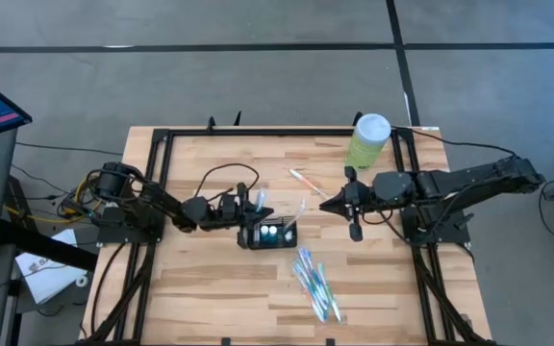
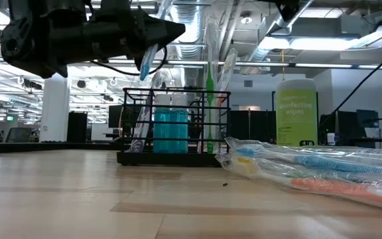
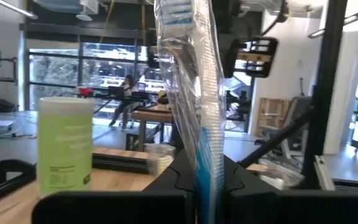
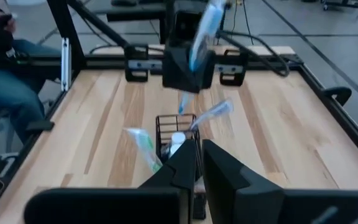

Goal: Pick & Place toothbrushing station
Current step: Put the blue toothbrush into the mesh

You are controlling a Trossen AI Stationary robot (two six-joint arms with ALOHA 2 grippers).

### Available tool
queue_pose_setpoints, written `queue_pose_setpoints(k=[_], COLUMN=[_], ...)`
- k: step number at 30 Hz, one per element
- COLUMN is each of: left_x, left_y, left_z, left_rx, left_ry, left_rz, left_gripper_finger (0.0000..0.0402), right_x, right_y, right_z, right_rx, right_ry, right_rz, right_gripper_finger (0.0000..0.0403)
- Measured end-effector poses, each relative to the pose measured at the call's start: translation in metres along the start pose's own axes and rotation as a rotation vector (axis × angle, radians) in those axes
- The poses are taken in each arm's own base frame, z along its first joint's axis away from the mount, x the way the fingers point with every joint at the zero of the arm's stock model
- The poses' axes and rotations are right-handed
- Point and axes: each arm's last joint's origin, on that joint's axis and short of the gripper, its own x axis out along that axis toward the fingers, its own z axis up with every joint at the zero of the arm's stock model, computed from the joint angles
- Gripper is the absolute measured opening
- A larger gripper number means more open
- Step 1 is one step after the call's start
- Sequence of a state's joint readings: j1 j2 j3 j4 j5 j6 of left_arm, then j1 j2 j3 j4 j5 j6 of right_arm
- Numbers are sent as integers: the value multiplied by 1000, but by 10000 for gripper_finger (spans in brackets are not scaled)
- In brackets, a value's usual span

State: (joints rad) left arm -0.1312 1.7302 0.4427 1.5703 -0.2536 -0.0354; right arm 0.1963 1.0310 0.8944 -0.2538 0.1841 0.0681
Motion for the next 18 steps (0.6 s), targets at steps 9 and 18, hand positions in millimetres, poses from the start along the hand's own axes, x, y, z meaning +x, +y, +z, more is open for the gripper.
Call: queue_pose_setpoints(k=[9, 18], left_x=[-6, -10], left_y=[-1, 2], left_z=[-12, -15], left_rx=[-13, -12], left_ry=[53, 70], left_rz=[1, 19], left_gripper_finger=[0, 0], right_x=[1, 1], right_y=[0, 0], right_z=[0, 1], right_rx=[-13, -15], right_ry=[2, -7], right_rz=[0, 2], right_gripper_finger=[20, 18])
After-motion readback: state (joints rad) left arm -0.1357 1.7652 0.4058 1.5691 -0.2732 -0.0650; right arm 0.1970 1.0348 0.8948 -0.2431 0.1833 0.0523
